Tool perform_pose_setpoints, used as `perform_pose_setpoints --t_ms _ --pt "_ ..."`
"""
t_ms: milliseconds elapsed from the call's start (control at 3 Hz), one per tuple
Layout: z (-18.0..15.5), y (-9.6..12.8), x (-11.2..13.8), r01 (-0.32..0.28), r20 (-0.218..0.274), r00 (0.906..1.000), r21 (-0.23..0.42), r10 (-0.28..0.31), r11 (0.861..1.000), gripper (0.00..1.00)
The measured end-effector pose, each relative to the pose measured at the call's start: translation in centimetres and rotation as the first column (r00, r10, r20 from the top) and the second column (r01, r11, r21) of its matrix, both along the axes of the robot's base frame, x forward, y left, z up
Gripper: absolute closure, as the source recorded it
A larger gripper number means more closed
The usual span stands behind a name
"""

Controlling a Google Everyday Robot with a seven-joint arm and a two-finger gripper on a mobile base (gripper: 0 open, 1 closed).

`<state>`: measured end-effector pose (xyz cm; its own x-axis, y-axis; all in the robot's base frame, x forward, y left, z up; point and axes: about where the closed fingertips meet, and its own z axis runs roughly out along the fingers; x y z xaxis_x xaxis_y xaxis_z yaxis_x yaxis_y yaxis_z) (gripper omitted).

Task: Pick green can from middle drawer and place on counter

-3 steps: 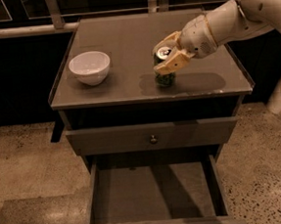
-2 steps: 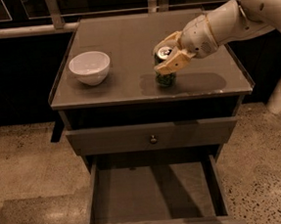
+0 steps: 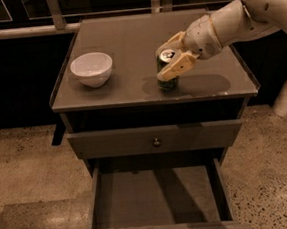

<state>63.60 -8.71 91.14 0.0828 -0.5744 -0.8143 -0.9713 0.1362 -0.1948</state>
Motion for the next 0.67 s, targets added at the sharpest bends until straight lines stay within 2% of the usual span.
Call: perform_pose_setpoints --t_ms 333,667 --pt "0.00 0.01 0.00 0.000 0.000 1.0000 0.000 0.000 1.000 0.00" --pt "0.00 0.01 0.00 0.000 0.000 1.0000 0.000 0.000 1.000 0.00"
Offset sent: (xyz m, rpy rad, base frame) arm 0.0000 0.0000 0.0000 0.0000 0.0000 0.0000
